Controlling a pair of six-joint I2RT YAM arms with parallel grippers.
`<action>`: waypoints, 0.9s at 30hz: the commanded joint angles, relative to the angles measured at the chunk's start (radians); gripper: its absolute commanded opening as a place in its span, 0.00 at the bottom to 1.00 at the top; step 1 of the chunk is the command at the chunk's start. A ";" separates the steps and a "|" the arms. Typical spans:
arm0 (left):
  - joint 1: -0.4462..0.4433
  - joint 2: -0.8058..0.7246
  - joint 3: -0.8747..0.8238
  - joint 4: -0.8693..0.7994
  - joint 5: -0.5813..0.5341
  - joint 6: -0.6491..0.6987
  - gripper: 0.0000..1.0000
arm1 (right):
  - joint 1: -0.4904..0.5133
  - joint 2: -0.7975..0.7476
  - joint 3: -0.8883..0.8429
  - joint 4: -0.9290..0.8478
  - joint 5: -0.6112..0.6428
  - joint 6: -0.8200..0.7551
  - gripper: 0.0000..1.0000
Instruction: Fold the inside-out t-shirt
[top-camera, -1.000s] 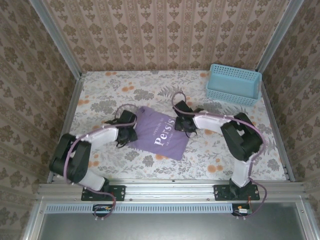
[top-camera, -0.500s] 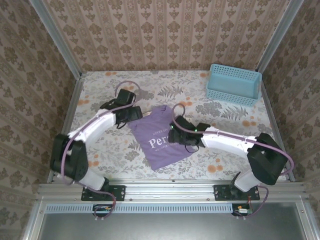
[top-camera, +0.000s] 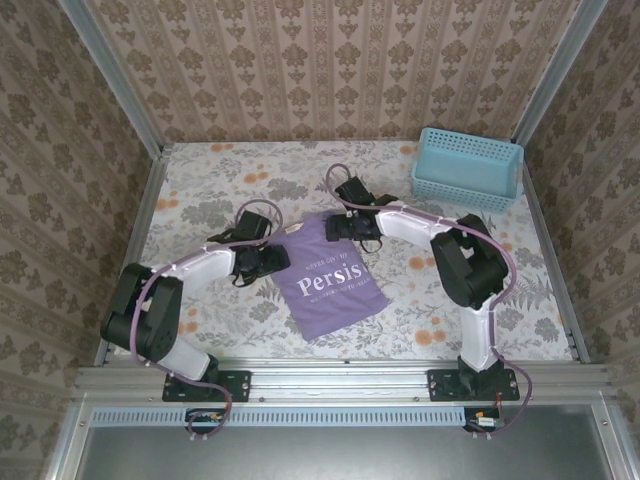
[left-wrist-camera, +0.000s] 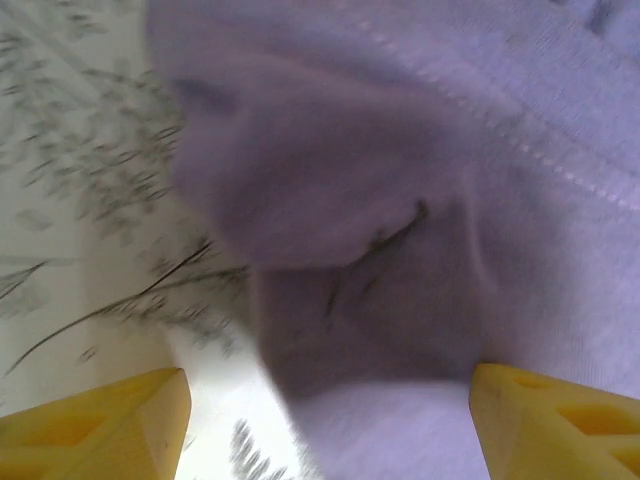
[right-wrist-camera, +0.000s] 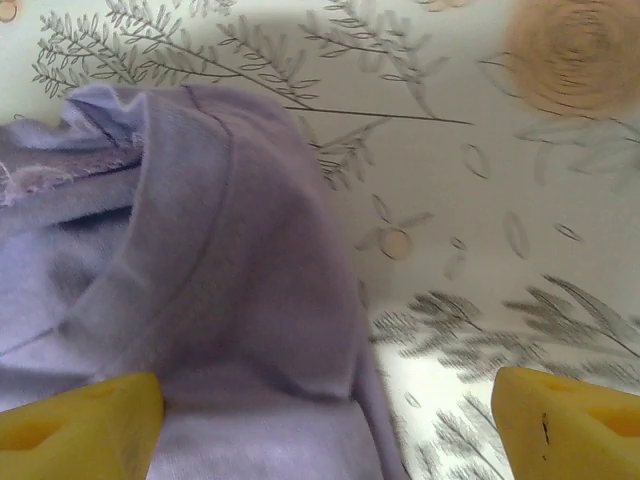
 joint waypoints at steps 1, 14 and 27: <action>0.001 0.067 0.031 0.109 0.073 -0.013 0.74 | 0.006 0.061 0.081 -0.052 -0.069 -0.059 0.87; -0.065 0.194 0.082 0.167 0.102 -0.024 0.60 | 0.107 0.179 0.136 -0.113 -0.062 0.046 0.54; -0.137 0.118 0.105 0.077 0.053 -0.087 0.68 | 0.061 -0.046 -0.208 0.118 -0.016 0.307 0.08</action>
